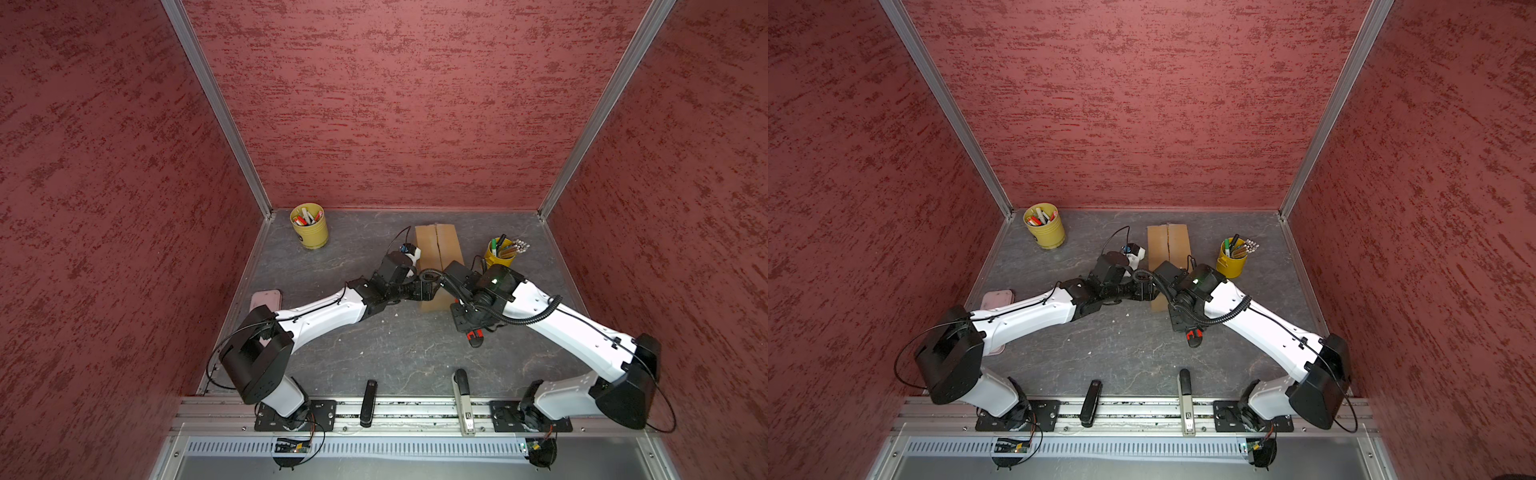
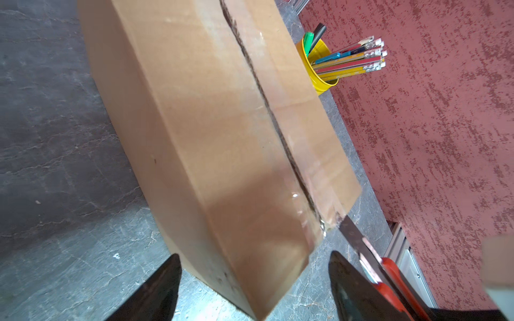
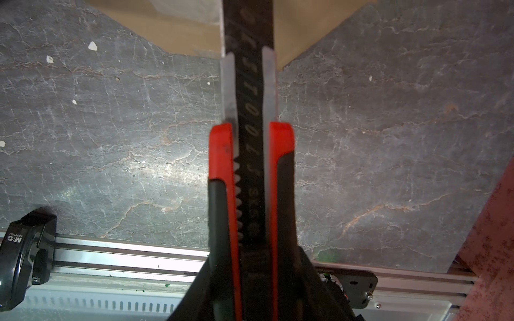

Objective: Unpack the express box

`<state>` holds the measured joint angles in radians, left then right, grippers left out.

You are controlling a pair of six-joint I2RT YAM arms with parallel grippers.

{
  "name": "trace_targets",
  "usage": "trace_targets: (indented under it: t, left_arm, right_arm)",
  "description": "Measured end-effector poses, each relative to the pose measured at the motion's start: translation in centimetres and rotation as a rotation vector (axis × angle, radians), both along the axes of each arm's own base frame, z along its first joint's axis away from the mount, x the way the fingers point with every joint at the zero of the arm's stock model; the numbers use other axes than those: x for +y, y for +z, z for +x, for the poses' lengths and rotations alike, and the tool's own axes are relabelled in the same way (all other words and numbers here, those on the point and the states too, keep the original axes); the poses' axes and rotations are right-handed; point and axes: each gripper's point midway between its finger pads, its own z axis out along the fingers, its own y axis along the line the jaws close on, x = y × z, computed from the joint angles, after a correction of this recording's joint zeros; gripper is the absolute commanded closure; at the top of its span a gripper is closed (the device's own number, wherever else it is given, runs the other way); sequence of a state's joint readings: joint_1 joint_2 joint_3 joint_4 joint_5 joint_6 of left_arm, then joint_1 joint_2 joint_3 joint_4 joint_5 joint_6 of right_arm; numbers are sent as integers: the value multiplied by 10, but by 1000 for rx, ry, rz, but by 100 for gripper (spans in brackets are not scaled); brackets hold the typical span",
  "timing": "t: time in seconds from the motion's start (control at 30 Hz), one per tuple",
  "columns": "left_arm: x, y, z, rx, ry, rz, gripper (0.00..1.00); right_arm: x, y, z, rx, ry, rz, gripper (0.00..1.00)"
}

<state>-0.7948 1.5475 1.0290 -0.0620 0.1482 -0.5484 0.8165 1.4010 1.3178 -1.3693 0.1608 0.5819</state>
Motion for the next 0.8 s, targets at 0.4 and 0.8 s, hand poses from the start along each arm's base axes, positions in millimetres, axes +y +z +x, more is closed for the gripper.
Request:
trace_targets:
  t: [0.4, 0.8]
  left_arm:
    - [19, -6, 2, 13, 34, 13, 17]
    - [63, -15, 21, 37, 140, 27, 18]
  right_arm:
    - [4, -3, 7, -7, 5, 5, 100]
    - [5, -5, 9, -7, 5, 4, 100]
